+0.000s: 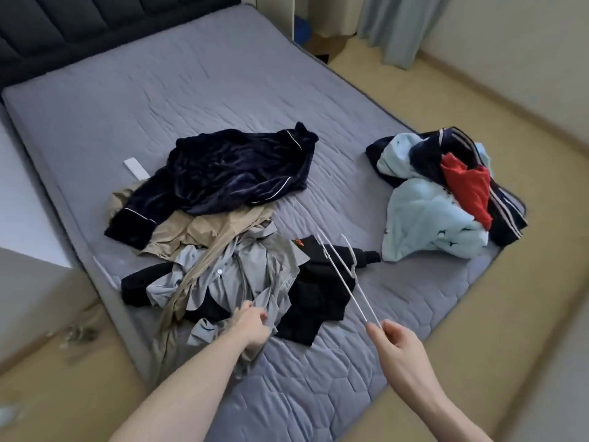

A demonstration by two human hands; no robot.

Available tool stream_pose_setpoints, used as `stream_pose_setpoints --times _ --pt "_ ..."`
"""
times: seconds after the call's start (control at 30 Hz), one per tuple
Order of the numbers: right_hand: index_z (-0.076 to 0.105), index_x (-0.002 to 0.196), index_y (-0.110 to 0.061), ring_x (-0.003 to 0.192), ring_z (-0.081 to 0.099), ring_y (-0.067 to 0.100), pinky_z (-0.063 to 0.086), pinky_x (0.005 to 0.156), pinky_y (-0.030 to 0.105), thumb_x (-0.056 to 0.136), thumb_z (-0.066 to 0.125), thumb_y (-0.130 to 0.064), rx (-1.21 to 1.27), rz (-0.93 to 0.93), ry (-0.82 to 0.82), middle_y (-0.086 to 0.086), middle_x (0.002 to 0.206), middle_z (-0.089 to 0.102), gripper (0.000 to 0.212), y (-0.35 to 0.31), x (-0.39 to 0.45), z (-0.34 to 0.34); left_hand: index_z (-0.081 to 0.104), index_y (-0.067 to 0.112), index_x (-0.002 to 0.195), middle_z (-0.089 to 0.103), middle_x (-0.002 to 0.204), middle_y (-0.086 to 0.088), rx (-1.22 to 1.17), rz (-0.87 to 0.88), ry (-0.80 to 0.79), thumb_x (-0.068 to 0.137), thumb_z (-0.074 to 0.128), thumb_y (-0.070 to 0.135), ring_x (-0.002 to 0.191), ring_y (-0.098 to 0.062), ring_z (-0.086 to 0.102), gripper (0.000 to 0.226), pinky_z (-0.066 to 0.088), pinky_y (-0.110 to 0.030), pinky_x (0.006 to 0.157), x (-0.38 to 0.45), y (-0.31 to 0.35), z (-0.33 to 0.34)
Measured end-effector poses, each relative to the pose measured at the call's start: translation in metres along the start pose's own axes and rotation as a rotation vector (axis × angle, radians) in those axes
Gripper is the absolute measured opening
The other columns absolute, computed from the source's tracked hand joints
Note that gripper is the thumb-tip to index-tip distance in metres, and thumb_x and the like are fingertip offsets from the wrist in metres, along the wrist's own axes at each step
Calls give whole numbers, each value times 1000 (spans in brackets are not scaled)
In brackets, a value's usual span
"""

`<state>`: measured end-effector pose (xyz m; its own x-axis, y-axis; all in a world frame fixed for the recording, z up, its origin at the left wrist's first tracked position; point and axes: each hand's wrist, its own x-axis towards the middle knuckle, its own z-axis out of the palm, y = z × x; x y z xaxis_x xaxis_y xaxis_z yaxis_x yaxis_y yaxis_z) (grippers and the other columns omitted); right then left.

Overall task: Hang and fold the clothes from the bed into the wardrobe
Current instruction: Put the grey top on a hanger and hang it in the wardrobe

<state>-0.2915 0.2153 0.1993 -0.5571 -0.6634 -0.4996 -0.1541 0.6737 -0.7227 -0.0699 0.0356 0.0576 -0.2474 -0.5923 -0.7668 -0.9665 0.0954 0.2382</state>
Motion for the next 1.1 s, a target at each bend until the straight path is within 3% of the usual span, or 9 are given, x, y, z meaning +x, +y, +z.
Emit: stream_pose_setpoints --times 0.17,0.27,0.33,0.43,0.53,0.67,0.83,0.97,1.1 --pt "23 67 -19 54 21 9 21 44 19 94 62 -28 1 -10 -16 -8 58 23 49 47 63 9 61 44 133 12 169 -4 -16 -109 -20 85 56 30 152 -31 18 50 23 -42 123 84 17 41" --pt "24 66 -20 52 21 8 22 44 19 95 64 -24 19 5 -11 -9 57 22 50 66 80 12 59 33 138 48 153 -7 -110 -178 5 85 57 32 143 -29 37 53 31 -40 118 103 14 56" --pt "24 66 -19 52 22 8 23 45 21 95 63 -23 22 33 -19 -8 57 23 49 70 82 11 71 37 113 71 125 1 -285 -190 112 87 66 38 118 -19 61 27 46 -29 99 98 12 55" --pt "25 66 -17 54 22 9 21 52 25 96 64 -21 40 57 -51 -6 59 23 50 62 72 8 68 32 92 73 103 10 -611 -162 239 84 77 32 94 -13 68 12 53 -31 87 71 4 41" --pt "26 65 -17 52 23 7 21 55 30 96 65 -20 29 65 -82 -8 55 24 50 39 54 3 54 21 108 62 106 5 -798 -208 126 92 62 23 98 -16 59 18 44 -31 84 16 2 15" --pt "25 64 -21 52 25 6 23 54 27 95 66 -21 26 37 -127 -9 56 25 52 -2 19 -5 65 8 78 71 79 -3 -713 -120 167 96 43 15 82 -23 64 29 42 -31 72 -79 -4 -25" --pt "33 65 -22 50 30 6 29 50 19 85 74 -24 -53 -122 -266 -8 55 39 45 -58 -35 -19 59 2 78 57 67 -1 -683 89 298 89 40 24 64 -13 48 30 37 -33 65 -225 1 -101" --pt "49 80 -25 54 41 7 38 56 24 77 82 -26 -116 -327 -323 -5 72 57 33 -103 -83 -18 66 6 84 69 81 -20 -682 238 276 88 38 31 67 -13 55 37 48 -36 66 -324 -1 -131" --pt "54 94 -25 76 55 -3 45 62 19 68 84 -36 -145 -536 -375 -28 98 60 41 -144 -144 -3 64 4 83 70 81 -20 -587 334 274 93 36 23 68 -18 57 35 54 -43 72 -396 -9 -133"
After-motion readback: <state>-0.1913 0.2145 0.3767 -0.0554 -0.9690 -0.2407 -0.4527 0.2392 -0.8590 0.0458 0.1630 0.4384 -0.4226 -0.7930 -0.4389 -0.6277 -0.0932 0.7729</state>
